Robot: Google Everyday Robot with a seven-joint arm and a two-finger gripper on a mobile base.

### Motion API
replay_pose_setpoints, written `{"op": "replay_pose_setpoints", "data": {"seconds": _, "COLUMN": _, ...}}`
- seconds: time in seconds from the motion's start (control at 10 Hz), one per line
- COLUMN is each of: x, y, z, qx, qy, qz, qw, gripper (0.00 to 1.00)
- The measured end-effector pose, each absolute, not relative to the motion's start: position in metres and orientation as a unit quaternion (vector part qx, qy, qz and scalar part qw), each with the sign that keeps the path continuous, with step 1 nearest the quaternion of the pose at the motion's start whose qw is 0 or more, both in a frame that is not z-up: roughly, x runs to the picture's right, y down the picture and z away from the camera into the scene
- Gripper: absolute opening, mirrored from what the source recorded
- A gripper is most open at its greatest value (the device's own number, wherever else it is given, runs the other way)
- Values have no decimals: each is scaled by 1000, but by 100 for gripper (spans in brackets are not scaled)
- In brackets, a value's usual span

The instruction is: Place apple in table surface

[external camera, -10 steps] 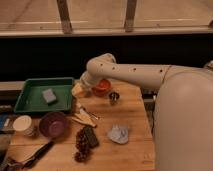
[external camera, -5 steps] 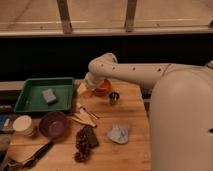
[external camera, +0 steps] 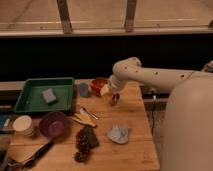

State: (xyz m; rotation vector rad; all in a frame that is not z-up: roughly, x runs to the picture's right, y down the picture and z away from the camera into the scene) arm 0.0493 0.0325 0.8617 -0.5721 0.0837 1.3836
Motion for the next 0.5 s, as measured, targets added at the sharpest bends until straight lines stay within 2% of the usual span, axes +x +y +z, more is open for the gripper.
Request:
{"op": "replay_pose_setpoints", "data": {"seconds": 0.3, "x": 70, "y": 58, "z": 881, "qx": -268, "qy": 56, "qz": 645, "qw": 713, "gripper": 0}}
{"op": "replay_pose_setpoints", "data": {"seconds": 0.5, "x": 59, "y": 55, "z": 881, "qx": -270, "qy": 49, "qz": 643, "qw": 716, "gripper": 0}}
